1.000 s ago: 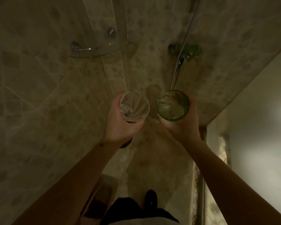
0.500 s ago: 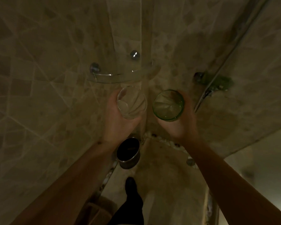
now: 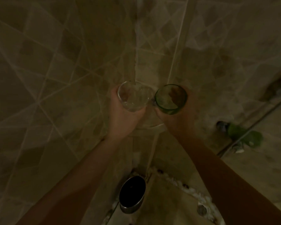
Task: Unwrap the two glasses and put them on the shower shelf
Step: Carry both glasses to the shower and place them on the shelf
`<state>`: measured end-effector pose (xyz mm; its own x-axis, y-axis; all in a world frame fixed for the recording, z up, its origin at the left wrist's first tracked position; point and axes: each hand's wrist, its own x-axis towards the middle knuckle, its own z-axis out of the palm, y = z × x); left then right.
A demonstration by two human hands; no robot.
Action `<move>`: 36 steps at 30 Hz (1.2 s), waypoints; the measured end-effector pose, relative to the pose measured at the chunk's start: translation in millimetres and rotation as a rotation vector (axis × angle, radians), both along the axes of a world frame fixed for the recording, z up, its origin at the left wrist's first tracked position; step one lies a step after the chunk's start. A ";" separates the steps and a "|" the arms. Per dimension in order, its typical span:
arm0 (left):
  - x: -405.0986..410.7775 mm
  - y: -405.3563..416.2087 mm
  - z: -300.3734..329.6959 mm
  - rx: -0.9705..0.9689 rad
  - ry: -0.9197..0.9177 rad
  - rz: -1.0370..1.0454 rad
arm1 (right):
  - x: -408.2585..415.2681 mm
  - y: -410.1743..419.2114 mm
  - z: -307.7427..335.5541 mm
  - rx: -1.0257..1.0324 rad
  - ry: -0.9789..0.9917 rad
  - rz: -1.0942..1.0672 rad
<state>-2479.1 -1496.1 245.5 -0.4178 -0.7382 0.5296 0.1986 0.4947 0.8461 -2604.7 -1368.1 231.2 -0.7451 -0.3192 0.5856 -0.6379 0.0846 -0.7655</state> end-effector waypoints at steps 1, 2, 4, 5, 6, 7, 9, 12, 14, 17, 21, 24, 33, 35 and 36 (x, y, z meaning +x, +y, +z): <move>-6.2 -8.0 -0.3 0.015 -0.002 0.012 | -6.0 -8.5 -0.4 -0.010 -0.011 -0.004; -12.1 -14.9 -1.9 0.031 -0.005 0.024 | -10.1 -16.5 1.0 -0.012 -0.022 -0.001; -23.8 -26.5 -7.5 0.076 -0.025 0.053 | -17.5 -32.5 7.0 -0.025 -0.060 0.038; -29.7 -31.1 -10.7 0.101 -0.036 0.066 | -23.0 -38.8 7.8 -0.027 -0.092 0.045; -35.1 -35.2 -13.5 0.121 -0.043 0.078 | -29.4 -44.0 6.8 -0.024 -0.131 0.047; -39.4 -39.5 -15.9 0.133 -0.048 0.087 | -36.0 -49.0 5.6 -0.024 -0.171 0.048; -46.8 -46.4 -20.7 0.135 -0.066 0.105 | -48.6 -59.0 2.2 -0.016 -0.198 0.063; -52.8 -48.0 -23.8 0.113 -0.173 0.175 | -65.7 -69.3 -4.4 0.013 -0.175 0.070; -56.5 -47.2 -24.9 0.130 -0.222 0.183 | -74.5 -72.3 -7.5 0.048 -0.193 0.082; -65.3 -50.3 -29.1 0.191 -0.246 0.206 | -87.1 -76.9 -6.7 0.102 -0.208 0.146; -79.0 -51.1 -38.2 0.282 -0.310 0.276 | -101.0 -81.4 -15.1 0.130 -0.263 0.184; -86.8 -51.8 -42.9 0.287 -0.299 0.298 | -106.4 -88.2 -25.1 0.172 -0.302 0.195; -97.0 -56.8 -51.6 0.229 -0.348 0.322 | -105.8 -88.7 -41.0 0.145 -0.328 0.214; -96.1 -58.1 -53.3 0.226 -0.372 0.316 | -104.3 -88.3 -43.1 0.152 -0.304 0.211; -95.7 -58.8 -54.4 0.226 -0.384 0.314 | -103.7 -88.7 -43.8 0.161 -0.296 0.211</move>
